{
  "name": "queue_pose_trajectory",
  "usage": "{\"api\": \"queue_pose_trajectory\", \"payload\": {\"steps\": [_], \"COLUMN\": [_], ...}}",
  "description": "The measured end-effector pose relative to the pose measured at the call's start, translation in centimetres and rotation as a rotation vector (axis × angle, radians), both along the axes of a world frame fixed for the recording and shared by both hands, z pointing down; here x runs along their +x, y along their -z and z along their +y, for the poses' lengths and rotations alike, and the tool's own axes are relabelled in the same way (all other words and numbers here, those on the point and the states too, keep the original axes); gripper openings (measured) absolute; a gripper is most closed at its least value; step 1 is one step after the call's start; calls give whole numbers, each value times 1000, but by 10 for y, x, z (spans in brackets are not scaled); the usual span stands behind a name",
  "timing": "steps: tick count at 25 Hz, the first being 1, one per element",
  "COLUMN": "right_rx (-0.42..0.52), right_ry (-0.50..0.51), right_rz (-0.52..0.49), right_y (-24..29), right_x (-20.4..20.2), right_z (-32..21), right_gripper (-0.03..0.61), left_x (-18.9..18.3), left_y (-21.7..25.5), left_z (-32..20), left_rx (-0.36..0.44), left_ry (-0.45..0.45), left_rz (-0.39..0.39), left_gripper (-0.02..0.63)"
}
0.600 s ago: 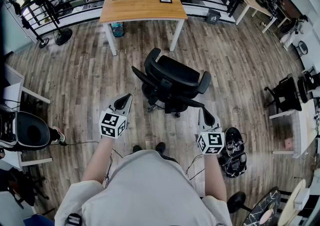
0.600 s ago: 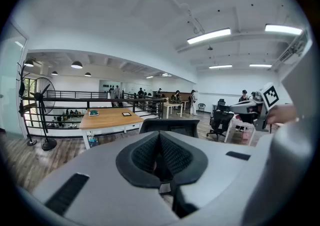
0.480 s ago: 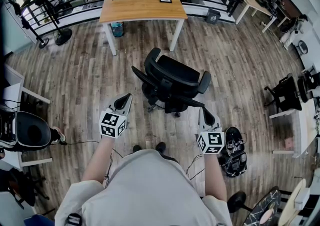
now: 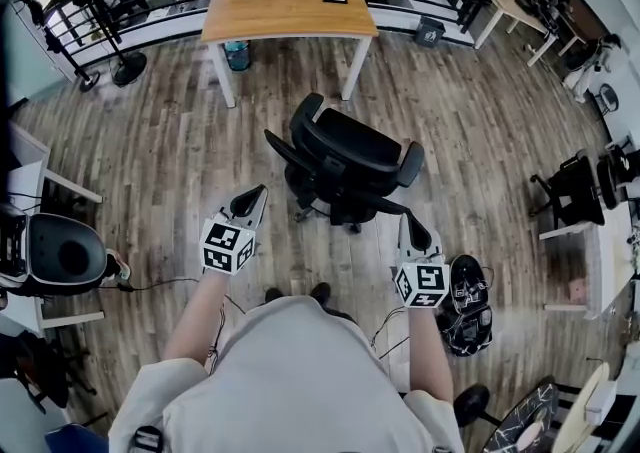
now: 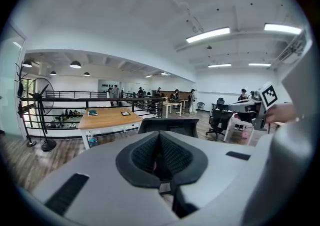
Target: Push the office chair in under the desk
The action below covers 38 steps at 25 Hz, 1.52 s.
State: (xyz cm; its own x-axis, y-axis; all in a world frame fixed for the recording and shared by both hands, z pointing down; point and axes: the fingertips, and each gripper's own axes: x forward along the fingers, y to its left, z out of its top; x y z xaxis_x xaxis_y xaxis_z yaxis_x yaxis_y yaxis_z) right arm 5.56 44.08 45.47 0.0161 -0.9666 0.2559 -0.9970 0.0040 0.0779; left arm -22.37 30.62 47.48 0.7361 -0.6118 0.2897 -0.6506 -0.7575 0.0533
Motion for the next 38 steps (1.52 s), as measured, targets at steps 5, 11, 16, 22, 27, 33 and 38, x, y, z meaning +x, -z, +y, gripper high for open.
{"api": "queue_pose_trajectory", "payload": {"steps": [5,11,16,22,27,33,38], "right_rx": [-15,-29,-36,-56,-86,-118,-166], "right_ry": [-1,21,47,93,141,169,191], "right_rz": [8,2,-6,-11,-16,-26,-40], "right_y": [-6,-12,-16,-25,-37,-45,-65], "right_x": [5,14,27,43,53,59,55], "right_z": [-2,-6,-11,-16,-20,-28,-42], "right_gripper": [22,88,123,140,140,143,146], "left_x": [1,7,20,37,48,59,67], "left_y": [-3,-6,-10,-12,-17,-22,-31], "left_z": [-3,-6,-9,-13,-18,-25,-42], "left_rx": [-7,-12,-31,-41,-43,-70,-66], "left_ry": [13,37,34,42,59,51,9], "left_rz": [-6,4,10,8,-6,-15,-45], "left_gripper": [14,77,121,140,140,140,140]}}
